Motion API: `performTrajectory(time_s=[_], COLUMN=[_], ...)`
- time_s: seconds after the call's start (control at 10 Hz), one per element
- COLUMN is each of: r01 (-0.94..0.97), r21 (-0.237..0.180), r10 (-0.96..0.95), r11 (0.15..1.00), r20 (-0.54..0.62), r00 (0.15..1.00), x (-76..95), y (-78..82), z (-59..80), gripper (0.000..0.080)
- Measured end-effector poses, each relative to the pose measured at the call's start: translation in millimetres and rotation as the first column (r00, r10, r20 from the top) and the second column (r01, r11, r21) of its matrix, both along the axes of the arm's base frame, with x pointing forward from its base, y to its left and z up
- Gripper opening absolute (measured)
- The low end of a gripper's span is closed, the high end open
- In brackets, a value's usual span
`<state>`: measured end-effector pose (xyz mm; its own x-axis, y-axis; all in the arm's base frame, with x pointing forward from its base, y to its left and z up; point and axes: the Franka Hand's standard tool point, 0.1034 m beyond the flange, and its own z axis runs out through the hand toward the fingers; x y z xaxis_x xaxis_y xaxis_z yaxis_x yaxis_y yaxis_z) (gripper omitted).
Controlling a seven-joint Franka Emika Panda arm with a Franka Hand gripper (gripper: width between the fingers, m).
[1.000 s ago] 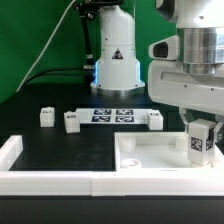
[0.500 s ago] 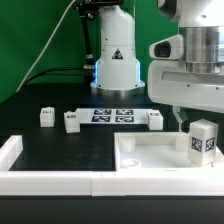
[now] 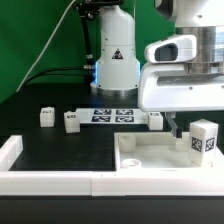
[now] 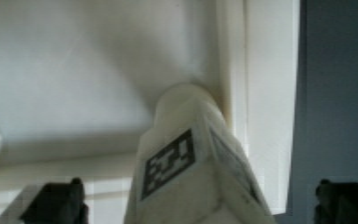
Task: Assemble one leg
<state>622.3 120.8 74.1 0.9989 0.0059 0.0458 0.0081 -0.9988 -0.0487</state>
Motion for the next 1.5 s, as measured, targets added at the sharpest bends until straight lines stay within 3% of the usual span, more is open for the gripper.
performTrajectory(time_s=[0.3,0.5,0.7,0.8,0.9,1.1,1.3,1.5], r01=[-0.296,-0.329,-0.327,-0.327,-0.308,-0.228,0.062,0.362], r21=[-0.026,-0.029,-0.029,-0.029,-0.028,-0.022,0.000,0.018], r10=[0.296,0.329,0.327,0.327,0.309,0.228,-0.062,-0.362], r11=[0.955,0.944,0.945,0.945,0.951,0.973,0.998,0.932], r20=[0.007,0.007,0.007,0.007,0.007,0.010,0.011,-0.011], r00=[0.955,0.944,0.945,0.945,0.951,0.974,0.998,0.932], x=[-0.8,-0.5,-0.5,-0.4,-0.5,-0.3,-0.1,-0.8], y=[3.6,0.8,0.5,0.4,0.4,0.0,-1.9,-2.5], z=[0.1,-0.1,-0.2,-0.1,-0.1,-0.4,-0.8,-1.4], gripper=[0.0649,0.0649,0.0368,0.0368,0.0291,0.0291,0.0291,0.0291])
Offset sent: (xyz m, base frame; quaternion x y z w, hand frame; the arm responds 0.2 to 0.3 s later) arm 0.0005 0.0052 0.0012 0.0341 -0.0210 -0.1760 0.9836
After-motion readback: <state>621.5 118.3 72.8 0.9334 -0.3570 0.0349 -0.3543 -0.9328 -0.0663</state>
